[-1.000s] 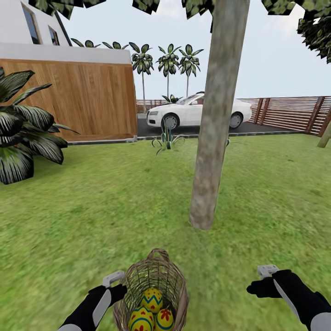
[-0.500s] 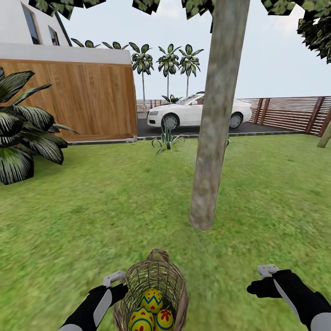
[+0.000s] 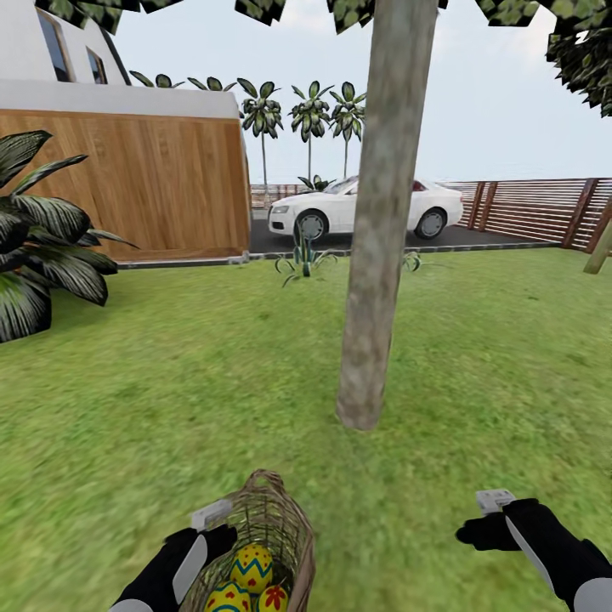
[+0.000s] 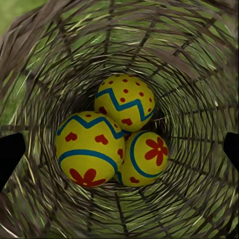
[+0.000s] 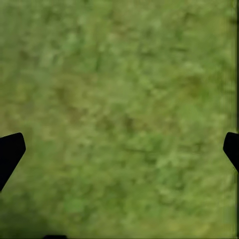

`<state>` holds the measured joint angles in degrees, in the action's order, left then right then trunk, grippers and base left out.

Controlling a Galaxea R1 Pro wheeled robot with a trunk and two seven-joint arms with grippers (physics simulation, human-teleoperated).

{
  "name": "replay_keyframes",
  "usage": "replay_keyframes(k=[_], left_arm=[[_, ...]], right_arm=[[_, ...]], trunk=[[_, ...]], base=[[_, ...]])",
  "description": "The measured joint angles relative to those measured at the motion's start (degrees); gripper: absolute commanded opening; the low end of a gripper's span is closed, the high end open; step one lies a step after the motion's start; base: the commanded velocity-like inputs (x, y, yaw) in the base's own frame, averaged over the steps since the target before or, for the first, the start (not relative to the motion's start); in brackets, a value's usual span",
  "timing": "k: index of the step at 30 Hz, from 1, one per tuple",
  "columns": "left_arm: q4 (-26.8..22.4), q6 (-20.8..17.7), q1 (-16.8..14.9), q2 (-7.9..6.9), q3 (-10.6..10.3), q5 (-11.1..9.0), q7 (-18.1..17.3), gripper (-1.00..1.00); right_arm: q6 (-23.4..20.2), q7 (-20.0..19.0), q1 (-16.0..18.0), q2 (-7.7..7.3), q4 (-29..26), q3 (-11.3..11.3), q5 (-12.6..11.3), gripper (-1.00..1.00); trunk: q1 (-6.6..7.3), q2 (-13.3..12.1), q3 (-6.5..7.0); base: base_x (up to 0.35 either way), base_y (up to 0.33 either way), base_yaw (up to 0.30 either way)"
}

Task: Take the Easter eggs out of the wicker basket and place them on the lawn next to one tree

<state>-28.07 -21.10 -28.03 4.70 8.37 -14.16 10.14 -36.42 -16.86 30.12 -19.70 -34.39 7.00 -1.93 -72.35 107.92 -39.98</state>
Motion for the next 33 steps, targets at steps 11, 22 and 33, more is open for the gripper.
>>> replay_keyframes(k=[11, 22, 33], left_arm=[[0.0, 0.0, 0.0, 0.00, 0.1, 0.0, 0.0, 1.00], [0.0, 0.0, 0.0, -0.04, 0.1, 0.0, 0.0, 1.00], [-0.2, 0.0, 0.0, -0.40, -0.1, -0.1, 0.1, 1.00]], right_arm=[[0.0, 0.0, 0.0, 0.22, 0.0, 0.0, 0.0, 1.00], [0.0, 0.1, 0.0, 0.62, 0.1, 0.0, 0.1, 1.00], [0.0, 0.0, 0.0, 0.56, 0.1, 0.0, 0.1, 1.00]], trunk=[[-0.01, 0.0, 0.00], [-0.01, 0.0, 0.00], [-0.88, 1.6, -0.71]], base=[[0.005, -0.012, 0.000], [0.000, 0.000, 0.000], [0.000, 0.000, 0.000]])
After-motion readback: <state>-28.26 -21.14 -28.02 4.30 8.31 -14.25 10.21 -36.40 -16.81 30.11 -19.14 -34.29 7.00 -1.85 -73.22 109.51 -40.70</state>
